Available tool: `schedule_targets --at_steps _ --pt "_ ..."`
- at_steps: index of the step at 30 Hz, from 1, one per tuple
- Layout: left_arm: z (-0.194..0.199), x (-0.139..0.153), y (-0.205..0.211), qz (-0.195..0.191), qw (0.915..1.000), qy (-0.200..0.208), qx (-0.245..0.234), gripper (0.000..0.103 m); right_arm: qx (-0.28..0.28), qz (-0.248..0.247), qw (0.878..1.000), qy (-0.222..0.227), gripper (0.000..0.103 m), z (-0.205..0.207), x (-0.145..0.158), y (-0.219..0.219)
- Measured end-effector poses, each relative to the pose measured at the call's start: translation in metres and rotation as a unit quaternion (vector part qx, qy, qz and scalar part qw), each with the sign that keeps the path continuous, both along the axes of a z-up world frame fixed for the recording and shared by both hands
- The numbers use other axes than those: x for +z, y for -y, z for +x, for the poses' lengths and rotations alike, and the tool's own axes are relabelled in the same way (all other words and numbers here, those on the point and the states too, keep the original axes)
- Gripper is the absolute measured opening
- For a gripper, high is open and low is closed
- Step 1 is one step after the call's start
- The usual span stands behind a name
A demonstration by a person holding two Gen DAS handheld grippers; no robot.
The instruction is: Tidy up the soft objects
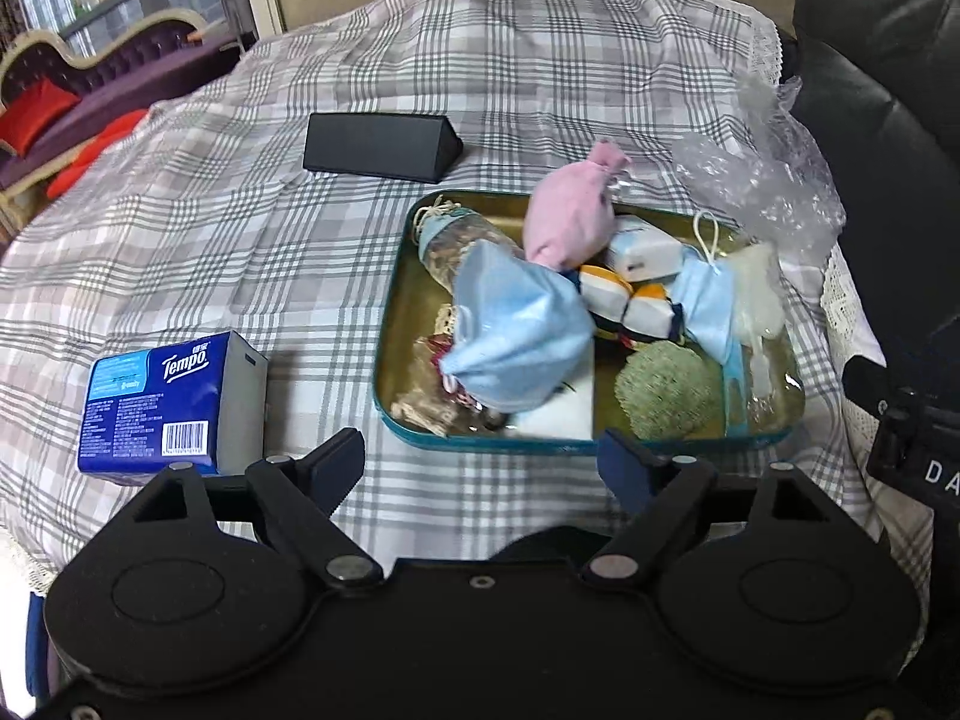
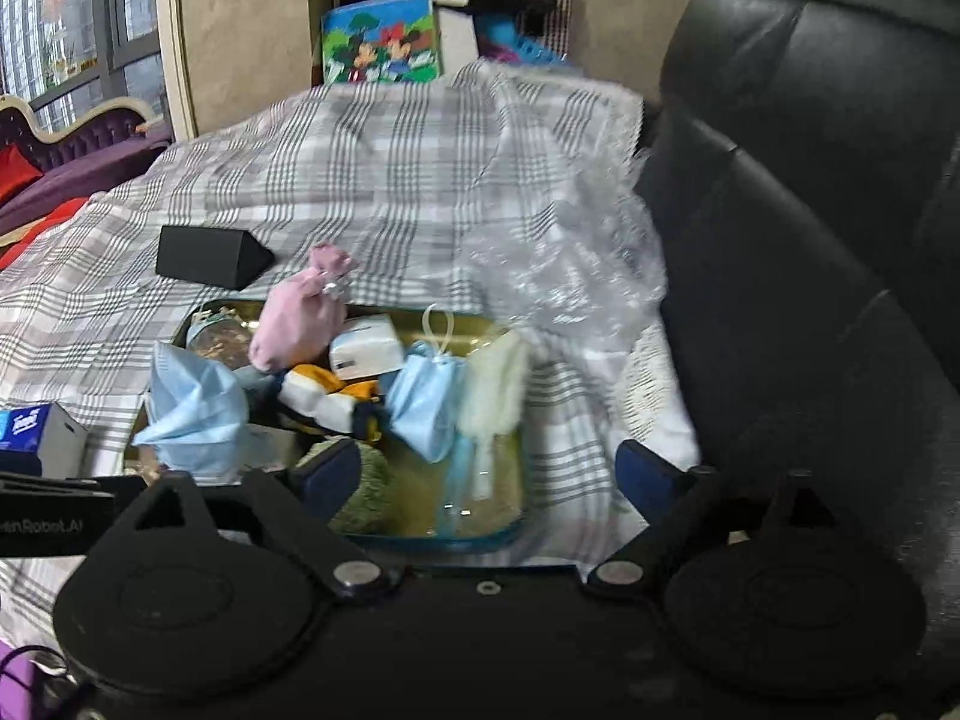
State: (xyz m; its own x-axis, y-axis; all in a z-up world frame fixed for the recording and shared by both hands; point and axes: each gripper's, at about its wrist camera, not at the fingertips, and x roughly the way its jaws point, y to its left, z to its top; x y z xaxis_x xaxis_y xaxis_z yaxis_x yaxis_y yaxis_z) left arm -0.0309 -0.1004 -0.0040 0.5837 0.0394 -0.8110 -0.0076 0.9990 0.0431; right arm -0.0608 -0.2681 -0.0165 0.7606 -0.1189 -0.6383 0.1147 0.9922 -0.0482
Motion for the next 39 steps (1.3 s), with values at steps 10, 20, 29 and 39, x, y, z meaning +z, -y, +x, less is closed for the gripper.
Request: schedule_targets --at_steps 10,20,29,39 --pt "-0.025 -0.009 0.048 0.06 0.9972 0.039 0.023 0.084 0.008 -0.013 0.999 0.035 0.103 -0.029 -0.015 0.021" --pt "-0.036 -0.023 0.083 0.09 0.9943 0.047 0.033 0.084 0.001 -0.036 0.997 0.061 0.103 -0.043 -0.019 0.038" --pt "-0.048 -0.018 0.079 0.088 0.99 0.081 0.076 0.084 -0.008 0.014 0.997 0.071 0.103 -0.049 -0.018 0.054" --pt "-0.059 -0.014 0.067 0.038 0.9929 0.07 0.088 0.087 -0.005 0.025 0.997 0.075 0.103 -0.054 -0.016 0.051"
